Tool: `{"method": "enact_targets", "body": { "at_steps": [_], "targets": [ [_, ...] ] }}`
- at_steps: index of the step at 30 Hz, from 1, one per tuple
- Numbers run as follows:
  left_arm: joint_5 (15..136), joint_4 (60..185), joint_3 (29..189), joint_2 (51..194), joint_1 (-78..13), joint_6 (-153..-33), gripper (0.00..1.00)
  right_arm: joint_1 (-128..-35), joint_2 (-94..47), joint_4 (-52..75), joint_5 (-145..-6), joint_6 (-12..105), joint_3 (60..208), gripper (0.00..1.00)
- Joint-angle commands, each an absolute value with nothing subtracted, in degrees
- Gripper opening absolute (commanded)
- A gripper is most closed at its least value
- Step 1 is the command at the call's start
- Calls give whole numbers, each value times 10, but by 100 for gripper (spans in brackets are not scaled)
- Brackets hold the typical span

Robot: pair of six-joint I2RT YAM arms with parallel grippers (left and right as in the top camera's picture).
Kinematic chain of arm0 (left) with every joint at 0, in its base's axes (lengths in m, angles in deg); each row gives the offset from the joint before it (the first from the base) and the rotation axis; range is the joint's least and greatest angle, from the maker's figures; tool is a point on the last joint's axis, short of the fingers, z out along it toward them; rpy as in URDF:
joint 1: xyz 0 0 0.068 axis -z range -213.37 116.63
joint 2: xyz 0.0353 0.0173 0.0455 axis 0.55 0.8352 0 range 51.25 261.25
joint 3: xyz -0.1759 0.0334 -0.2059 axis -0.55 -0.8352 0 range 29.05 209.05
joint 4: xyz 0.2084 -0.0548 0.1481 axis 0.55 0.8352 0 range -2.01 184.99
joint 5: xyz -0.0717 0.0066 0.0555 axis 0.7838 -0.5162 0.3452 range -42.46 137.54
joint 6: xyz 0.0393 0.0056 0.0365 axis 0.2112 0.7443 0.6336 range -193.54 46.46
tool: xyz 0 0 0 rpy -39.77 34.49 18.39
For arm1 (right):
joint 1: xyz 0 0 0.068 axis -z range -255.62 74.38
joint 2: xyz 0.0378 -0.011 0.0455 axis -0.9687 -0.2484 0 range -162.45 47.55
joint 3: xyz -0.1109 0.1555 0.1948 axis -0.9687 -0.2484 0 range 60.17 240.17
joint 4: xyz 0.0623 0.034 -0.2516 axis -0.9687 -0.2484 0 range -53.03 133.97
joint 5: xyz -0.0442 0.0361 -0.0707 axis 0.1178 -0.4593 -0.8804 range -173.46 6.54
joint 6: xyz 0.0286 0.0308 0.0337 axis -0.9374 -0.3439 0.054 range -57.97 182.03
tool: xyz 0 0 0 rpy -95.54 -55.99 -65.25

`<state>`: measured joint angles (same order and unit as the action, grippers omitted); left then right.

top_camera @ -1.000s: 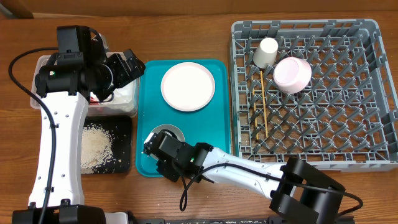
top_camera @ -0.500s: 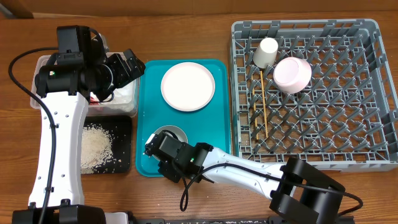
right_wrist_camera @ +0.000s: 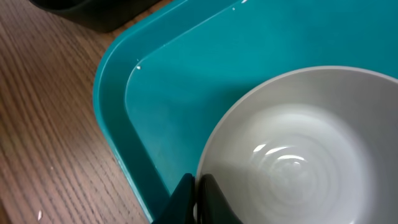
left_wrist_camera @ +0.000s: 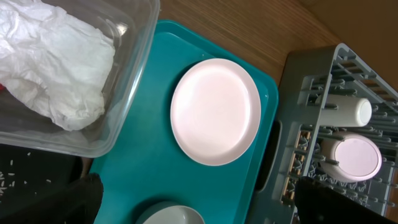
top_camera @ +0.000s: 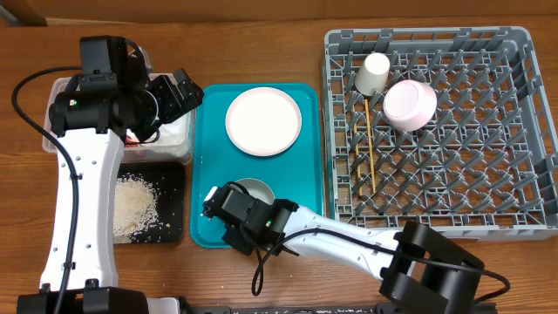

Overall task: Sort waste into correct bins and load items into the dishwasher
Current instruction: 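Carry the white bowl into the rack and set it on its side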

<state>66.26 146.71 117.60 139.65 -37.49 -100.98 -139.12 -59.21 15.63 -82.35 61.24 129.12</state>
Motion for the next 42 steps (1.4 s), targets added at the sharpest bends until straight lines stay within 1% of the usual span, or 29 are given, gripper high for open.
{"method": "enact_targets", "body": {
  "at_steps": [1,5,10,13,17,20,24,29,31,35,39,42],
  "targets": [
    [668,1466,1190,1393,-375,-1005,100,-1391,-542,136,-815,610,1329,4],
    [668,1466,1190,1393,-375,-1005,100,-1380,-470,122,-815,585,1357,4],
    [668,1466,1190,1393,-375,-1005,100,-1332,-351,101,-815,487,1359,4],
    [668,1467,1190,1393,-375,-1005,100,-1285,-286,73,-814,449,1359,4],
    [668,1466,1190,1393,-375,-1005,100,-1197,-215,41,-779,418,1359,4],
    [668,1466,1190,1393,-375,-1005,100,-1100,-180,31,-706,411,1359,4],
    [668,1466,1190,1393,-375,-1005,100,-973,-172,25,-584,407,1359,4],
    [668,1466,1190,1393,-375,-1005,100,-799,-191,10,-361,407,1340,4],
    [668,1467,1190,1393,-375,-1005,100,-744,-203,4,-275,407,1327,4],
    [668,1466,1190,1393,-375,-1005,100,-655,-229,-12,-125,407,1289,4],
    [668,1467,1190,1393,-375,-1005,100,-609,-250,-21,-76,408,1235,4],
    [668,1466,1190,1393,-375,-1005,100,-592,-258,-1,-58,408,1181,4]
  ]
}}
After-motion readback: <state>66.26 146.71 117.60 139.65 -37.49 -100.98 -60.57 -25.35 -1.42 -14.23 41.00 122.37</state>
